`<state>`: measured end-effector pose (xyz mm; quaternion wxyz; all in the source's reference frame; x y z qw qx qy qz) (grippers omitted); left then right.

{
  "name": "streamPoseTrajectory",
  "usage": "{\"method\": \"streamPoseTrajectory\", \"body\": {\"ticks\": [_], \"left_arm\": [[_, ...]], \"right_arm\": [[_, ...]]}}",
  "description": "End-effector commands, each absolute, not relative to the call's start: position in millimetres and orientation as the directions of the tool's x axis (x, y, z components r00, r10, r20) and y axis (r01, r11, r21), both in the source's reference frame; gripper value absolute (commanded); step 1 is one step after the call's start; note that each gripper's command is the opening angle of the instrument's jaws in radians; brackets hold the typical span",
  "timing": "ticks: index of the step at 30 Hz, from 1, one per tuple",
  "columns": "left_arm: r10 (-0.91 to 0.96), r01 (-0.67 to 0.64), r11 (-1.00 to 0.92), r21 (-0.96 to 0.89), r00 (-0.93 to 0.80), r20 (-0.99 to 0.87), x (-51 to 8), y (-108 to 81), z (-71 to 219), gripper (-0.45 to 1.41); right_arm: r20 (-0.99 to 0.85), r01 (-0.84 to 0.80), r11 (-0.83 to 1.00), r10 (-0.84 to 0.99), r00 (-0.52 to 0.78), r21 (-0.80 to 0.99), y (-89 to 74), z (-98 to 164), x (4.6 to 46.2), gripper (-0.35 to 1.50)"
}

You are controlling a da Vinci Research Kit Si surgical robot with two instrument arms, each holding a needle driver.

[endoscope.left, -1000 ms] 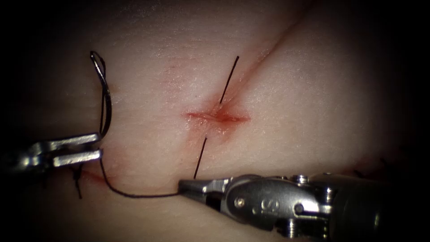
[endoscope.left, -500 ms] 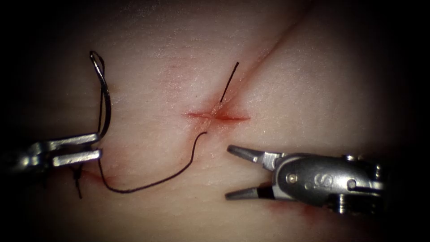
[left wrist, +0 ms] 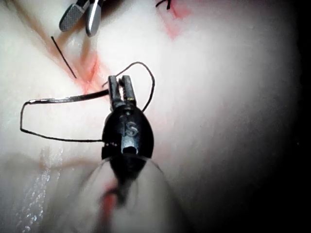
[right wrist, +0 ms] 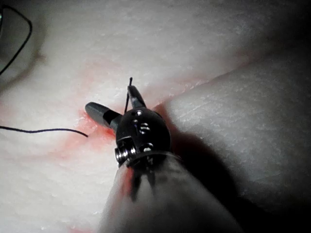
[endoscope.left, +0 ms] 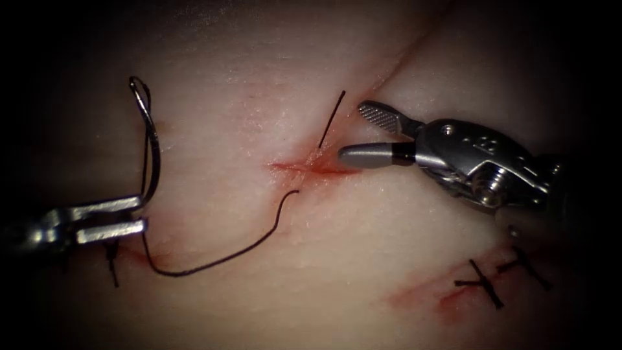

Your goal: Wound Closure

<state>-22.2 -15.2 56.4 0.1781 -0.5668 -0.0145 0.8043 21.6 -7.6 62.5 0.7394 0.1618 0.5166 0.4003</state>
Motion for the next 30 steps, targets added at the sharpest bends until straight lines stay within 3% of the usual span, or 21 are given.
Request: {"method": "streamPoseTrajectory", "body": {"ticks": [1,9,13,14,15,16,17,30], "left_arm": [[0.304,-0.268,-0.936,-0.228,-0.294,-0.906,-22.6,-15.8,57.0,-0.45],[0.305,-0.269,-0.936,-0.227,-0.294,-0.906,-22.6,-15.8,57.0,-0.45],[0.304,-0.269,-0.936,-0.227,-0.295,-0.906,-22.6,-15.8,57.0,-0.45],[0.304,-0.269,-0.936,-0.227,-0.295,-0.906,-22.6,-15.9,56.9,-0.45],[0.304,-0.269,-0.936,-0.227,-0.295,-0.906,-22.6,-15.9,56.9,-0.45],[0.304,-0.269,-0.936,-0.227,-0.295,-0.906,-22.6,-15.9,56.9,-0.45],[0.304,-0.269,-0.936,-0.227,-0.295,-0.906,-22.5,-15.9,56.9,-0.45],[0.304,-0.268,-0.936,-0.227,-0.295,-0.906,-22.5,-15.9,56.9,-0.45]], "right_arm": [[-0.615,-0.443,0.603,0.776,0.135,0.663,-7.7,64.2,22.5,1.03],[-0.589,-0.478,0.573,0.797,0.134,0.665,-7.1,66.8,23.9,1.06],[-0.578,-0.491,0.56,0.805,0.133,0.668,-6.8,67.2,24.8,0.93],[-0.577,-0.492,0.559,0.806,0.133,0.667,-6.7,67.2,24.9,0.78],[-0.577,-0.493,0.559,0.806,0.132,0.667,-6.7,67.2,25.0,0.49],[-0.576,-0.493,0.559,0.806,0.135,0.667,-6.8,67.1,25.0,-0.17],[-0.575,-0.498,0.558,0.807,0.138,0.664,-6.8,67.1,24.9,-0.35],[-0.668,-0.452,0.652,0.729,0.151,0.609,-7.8,65.0,24.8,-0.35]]}}
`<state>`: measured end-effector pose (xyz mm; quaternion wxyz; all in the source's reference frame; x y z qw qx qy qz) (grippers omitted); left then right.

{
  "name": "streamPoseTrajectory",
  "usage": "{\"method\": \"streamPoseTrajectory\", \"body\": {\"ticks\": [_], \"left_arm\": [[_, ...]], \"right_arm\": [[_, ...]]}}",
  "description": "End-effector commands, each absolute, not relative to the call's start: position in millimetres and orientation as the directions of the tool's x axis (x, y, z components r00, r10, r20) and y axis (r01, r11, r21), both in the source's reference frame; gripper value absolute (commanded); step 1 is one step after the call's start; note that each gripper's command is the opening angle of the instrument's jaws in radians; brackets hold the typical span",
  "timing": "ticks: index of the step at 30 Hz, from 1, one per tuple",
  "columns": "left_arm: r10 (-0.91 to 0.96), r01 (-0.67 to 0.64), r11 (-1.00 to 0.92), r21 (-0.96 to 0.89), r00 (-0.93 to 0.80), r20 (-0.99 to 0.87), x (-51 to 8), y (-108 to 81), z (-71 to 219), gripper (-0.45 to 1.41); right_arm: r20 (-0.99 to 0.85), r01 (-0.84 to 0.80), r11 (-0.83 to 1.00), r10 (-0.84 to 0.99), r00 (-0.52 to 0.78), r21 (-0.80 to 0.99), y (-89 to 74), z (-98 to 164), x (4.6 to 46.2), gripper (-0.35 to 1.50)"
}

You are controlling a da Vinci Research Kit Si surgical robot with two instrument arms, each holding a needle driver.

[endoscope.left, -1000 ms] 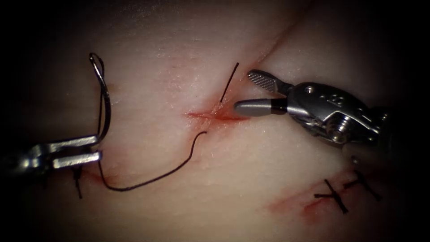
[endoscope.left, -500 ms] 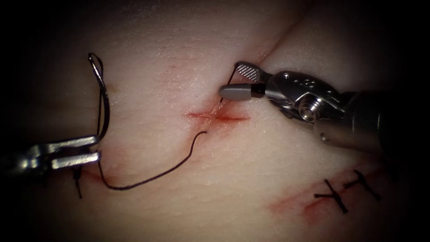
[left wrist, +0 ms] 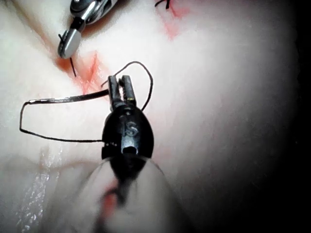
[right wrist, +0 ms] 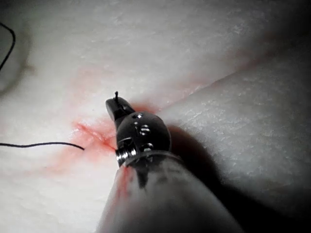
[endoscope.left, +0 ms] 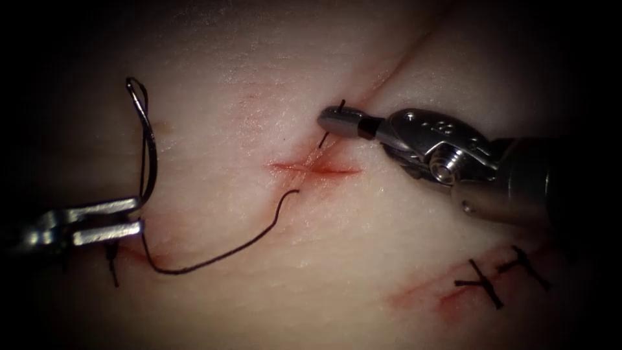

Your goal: Wound Closure

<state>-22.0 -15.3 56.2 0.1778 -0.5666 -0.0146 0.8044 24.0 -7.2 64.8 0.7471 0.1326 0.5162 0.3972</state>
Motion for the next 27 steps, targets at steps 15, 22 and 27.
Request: {"method": "streamPoseTrajectory", "body": {"ticks": [15,22,27], "left_arm": [[0.303,-0.264,-0.937,-0.229,-0.291,-0.907,-22.4,-15.9,56.9,-0.45],[0.296,-0.255,-0.941,-0.224,-0.291,-0.91,-21.7,-16.0,56.9,-0.45],[0.303,-0.257,-0.939,-0.231,-0.292,-0.907,-20.6,-16.0,57.6,-0.45]], "right_arm": [[-0.688,-0.445,0.664,0.713,0.135,0.601,-7.3,61.7,24.7,-0.35],[-0.697,-0.443,0.673,0.704,0.135,0.593,-7.1,61.2,24.9,-0.35],[-0.708,-0.447,0.678,0.695,0.128,0.584,-6.9,61.4,25.1,0.79]]}}
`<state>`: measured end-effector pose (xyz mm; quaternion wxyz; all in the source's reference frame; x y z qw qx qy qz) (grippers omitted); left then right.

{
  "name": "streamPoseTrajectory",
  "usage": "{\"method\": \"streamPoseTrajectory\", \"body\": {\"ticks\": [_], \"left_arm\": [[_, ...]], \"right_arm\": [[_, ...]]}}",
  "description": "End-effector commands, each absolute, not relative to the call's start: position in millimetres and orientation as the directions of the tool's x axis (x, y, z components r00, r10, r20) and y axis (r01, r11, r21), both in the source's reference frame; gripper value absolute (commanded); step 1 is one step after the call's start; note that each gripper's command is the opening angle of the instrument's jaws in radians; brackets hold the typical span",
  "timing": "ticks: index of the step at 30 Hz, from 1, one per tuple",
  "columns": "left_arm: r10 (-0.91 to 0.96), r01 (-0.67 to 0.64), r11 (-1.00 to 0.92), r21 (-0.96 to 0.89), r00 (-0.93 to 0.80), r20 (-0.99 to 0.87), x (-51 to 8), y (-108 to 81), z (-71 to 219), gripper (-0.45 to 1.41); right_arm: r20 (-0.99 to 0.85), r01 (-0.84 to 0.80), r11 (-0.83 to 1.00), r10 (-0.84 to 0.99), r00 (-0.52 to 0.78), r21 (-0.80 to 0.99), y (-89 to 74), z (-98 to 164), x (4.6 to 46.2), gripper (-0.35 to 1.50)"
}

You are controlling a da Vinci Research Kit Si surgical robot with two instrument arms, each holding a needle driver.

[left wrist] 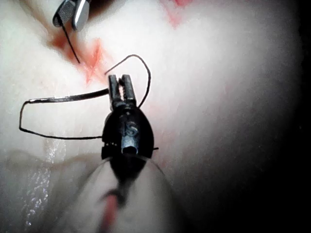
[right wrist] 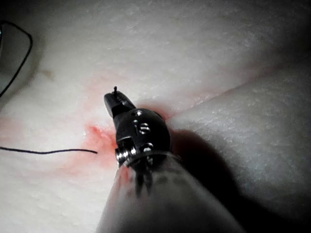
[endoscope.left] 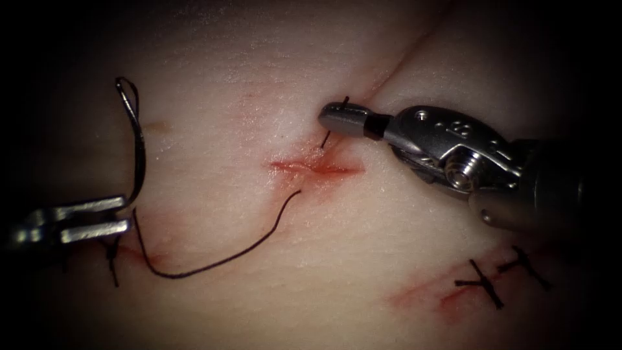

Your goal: Wound Closure

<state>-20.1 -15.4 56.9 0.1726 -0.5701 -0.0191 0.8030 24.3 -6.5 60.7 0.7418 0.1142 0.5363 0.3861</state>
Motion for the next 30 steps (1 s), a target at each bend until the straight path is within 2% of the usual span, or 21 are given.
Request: {"method": "streamPoseTrajectory", "body": {"ticks": [1,3,8,9,12,15,17,18,23,30], "left_arm": [[0.308,-0.261,-0.937,-0.234,-0.294,-0.905,-20.3,-15.9,57.8,-0.45],[0.318,-0.273,-0.932,-0.238,-0.3,-0.9,-19.5,-15.8,58.4,-0.45],[0.355,-0.31,-0.915,-0.259,-0.309,-0.883,-17.8,-15.2,60.4,-0.45],[0.371,-0.327,-0.906,-0.269,-0.31,-0.875,-17.5,-15.1,61.0,-0.35],[0.432,-0.372,-0.874,-0.312,-0.3,-0.851,-17.1,-14.5,62.5,0.25],[0.461,-0.408,-0.853,-0.326,-0.296,-0.836,-17.1,-13.9,63.7,0.72],[0.465,-0.421,-0.848,-0.322,-0.298,-0.834,-17.3,-13.5,64.1,0.96],[0.47,-0.436,-0.841,-0.321,-0.293,-0.833,-17.6,-13.0,64.2,1.19],[0.478,-0.449,-0.832,-0.326,-0.28,-0.832,-18.2,-12.3,63.7,1.35],[0.467,-0.44,-0.838,-0.322,-0.276,-0.84,-17.5,-11.6,62.3,1.35]], "right_arm": [[-0.709,-0.446,0.678,0.694,0.126,0.584,-7.0,61.4,25.0,0.99],[-0.714,-0.444,0.682,0.689,0.123,0.581,-7.0,61.3,24.8,1.15],[-0.734,-0.44,0.697,0.67,0.115,0.567,-7.3,60.8,24.3,1.23],[-0.737,-0.438,0.701,0.666,0.117,0.563,-7.4,60.7,24.2,1.23],[-0.738,-0.437,0.701,0.665,0.115,0.564,-7.6,60.5,24.0,1.23],[-0.743,-0.435,0.706,0.659,0.115,0.559,-7.8,60.4,23.8,1.23],[-0.748,-0.434,0.711,0.653,0.115,0.553,-7.9,60.4,23.7,1.23],[-0.749,-0.434,0.712,0.652,0.116,0.552,-8.1,60.5,23.6,1.21],[-0.753,-0.433,0.714,0.648,0.114,0.55,-8.5,60.6,23.5,1.2],[-0.76,-0.433,0.721,0.639,0.115,0.541,-9.5,61.2,23.6,1.16]]}}
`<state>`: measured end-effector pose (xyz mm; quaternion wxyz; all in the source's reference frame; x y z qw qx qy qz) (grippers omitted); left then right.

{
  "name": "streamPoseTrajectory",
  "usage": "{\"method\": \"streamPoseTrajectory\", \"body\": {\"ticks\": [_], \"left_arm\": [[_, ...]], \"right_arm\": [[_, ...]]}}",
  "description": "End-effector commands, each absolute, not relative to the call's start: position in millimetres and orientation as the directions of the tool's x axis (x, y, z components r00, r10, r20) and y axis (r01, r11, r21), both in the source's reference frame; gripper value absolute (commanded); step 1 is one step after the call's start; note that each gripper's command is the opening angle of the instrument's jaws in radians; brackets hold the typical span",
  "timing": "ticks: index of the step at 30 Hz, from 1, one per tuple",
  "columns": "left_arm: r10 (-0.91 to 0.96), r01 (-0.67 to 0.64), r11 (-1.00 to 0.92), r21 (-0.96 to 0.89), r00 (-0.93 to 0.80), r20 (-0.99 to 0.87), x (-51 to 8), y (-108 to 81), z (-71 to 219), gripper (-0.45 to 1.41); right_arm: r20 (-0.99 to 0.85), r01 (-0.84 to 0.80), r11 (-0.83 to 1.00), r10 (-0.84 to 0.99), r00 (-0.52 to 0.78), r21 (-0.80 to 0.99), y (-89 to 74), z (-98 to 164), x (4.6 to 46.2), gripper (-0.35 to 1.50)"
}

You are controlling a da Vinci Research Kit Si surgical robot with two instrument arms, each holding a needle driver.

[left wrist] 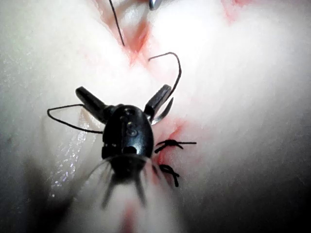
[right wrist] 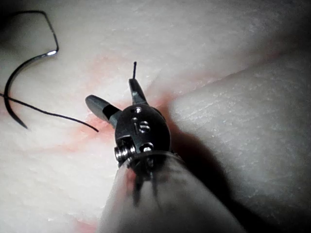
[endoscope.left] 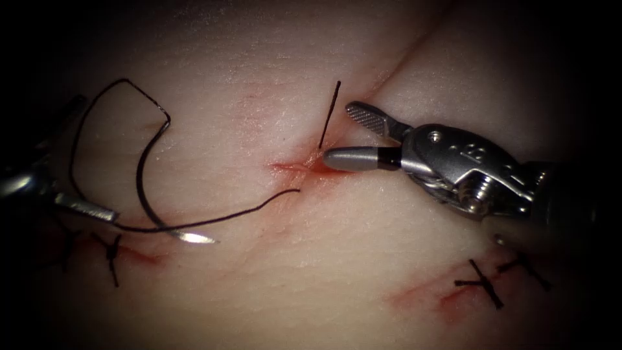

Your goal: Wound Closure

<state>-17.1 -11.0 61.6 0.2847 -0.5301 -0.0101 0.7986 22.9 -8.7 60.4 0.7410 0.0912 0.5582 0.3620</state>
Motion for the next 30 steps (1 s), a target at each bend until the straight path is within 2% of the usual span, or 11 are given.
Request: {"method": "streamPoseTrajectory", "body": {"ticks": [1,8,11,12,15,19,25,30], "left_arm": [[0.469,-0.437,-0.839,-0.326,-0.275,-0.839,-17.1,-11.4,62,1.33],[0.48,-0.462,-0.828,-0.319,-0.287,-0.829,-14.8,-9.5,62,0.99],[0.426,-0.441,-0.858,-0.262,-0.327,-0.844,-14.2,-7.4,63,0.94],[0.411,-0.43,-0.867,-0.251,-0.332,-0.849,-14.0,-7.0,64,0.93],[0.361,-0.329,-0.913,-0.241,-0.375,-0.854,-13.2,-5.0,66,0.67],[0.373,-0.331,-0.913,-0.239,-0.437,-0.818,-13.2,-4.0,67,0.66],[0.16,-0.11,-0.987,-0.118,-0.607,-0.778,-13.0,-1.7,68,0.54],[-0.049,0.084,-0.996,-0.01,-0.669,-0.742,-12.1,0.3,69,0.54]], "right_arm": [[-0.761,-0.433,0.722,0.638,0.116,0.539,-9.6,61,23.6,1.16],[-0.767,-0.432,0.729,0.63,0.123,0.53,-10.6,62,23.7,1.15],[-0.768,-0.431,0.733,0.628,0.129,0.527,-11.0,62,23.8,1.15],[-0.767,-0.43,0.733,0.628,0.132,0.527,-11.0,62,23.7,1.15],[-0.766,-0.428,0.735,0.628,0.135,0.526,-11.1,62,23.6,1.13],[-0.767,-0.429,0.735,0.627,0.135,0.526,-11.2,62,23.7,1.13],[-0.769,-0.427,0.737,0.625,0.136,0.524,-11.5,62,23.5,1.13],[-0.772,-0.423,0.741,0.621,0.134,0.522,-12.0,62,23.0,1.11]]}}
